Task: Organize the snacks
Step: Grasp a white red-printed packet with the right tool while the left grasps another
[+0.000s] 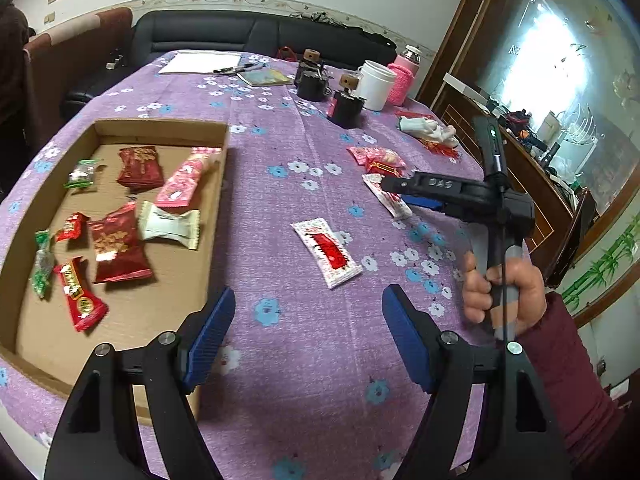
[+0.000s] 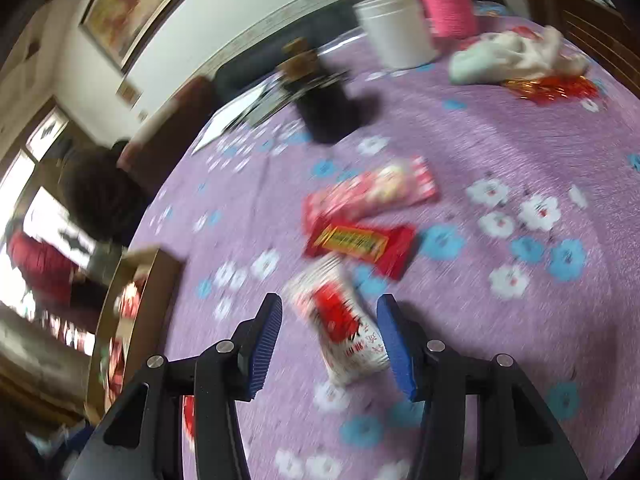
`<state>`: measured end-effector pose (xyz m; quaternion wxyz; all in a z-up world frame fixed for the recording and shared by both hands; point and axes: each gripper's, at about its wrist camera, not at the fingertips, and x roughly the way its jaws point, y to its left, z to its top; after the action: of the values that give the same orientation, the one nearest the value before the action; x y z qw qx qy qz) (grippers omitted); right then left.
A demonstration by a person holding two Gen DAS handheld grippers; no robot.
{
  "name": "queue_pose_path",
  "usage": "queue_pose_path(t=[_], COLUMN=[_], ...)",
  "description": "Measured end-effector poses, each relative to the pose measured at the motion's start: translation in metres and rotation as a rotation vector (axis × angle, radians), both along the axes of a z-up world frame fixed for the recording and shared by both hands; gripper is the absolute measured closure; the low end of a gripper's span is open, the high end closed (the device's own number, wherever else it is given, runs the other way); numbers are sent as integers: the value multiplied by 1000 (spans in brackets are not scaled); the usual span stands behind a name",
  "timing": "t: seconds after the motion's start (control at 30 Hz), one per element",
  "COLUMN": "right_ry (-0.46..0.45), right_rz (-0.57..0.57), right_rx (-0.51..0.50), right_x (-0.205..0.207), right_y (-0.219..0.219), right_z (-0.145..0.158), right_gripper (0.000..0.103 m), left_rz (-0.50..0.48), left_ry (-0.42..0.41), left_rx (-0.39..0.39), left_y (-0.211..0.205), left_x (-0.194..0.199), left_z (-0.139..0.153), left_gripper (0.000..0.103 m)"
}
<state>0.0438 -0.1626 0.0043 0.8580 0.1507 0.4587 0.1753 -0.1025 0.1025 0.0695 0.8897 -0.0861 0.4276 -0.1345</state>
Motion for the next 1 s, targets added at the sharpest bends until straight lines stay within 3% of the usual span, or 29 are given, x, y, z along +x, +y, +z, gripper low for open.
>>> queue_pose_path(t=[0.1, 0.23, 0.27, 0.33, 0.37, 0.67, 0.8, 0.97, 1.0], right_ry=[-66, -94, -103, -110, -106, -107, -100, -104, -104], right_rz=[-23, -32, -34, -44, -49, -86, -95, -94, -95], right_rx=[-179, -323, -355, -393, -398, -270, -220, -223, -221], right_x=[-2, 4, 5, 1, -1, -47, -47, -49, -49], right_y=[19, 42, 46, 48, 47, 18, 11, 12, 12], right_z=[4, -5, -8, -6, -5, -1, 0, 0, 0], right_gripper=[44, 44, 47, 64, 70, 70, 70, 70, 70], left_rz=[-14, -29, -30, -31, -33, -18, -12, -11, -5], left_ry=[17, 18, 22, 34, 37, 84, 113, 68, 60], left_rx=[20, 58, 65, 77, 80, 129, 182, 231, 242], left_y=[-11, -24, -27, -33, -36, -67, -73, -81, -82], left_x=[3, 4, 6, 12, 15, 62, 77, 76, 76], left_z=[-3, -4, -4, -9, -10, -42, -58, -58, -59], left_gripper=[27, 27, 27, 27, 27, 27, 46, 47, 51])
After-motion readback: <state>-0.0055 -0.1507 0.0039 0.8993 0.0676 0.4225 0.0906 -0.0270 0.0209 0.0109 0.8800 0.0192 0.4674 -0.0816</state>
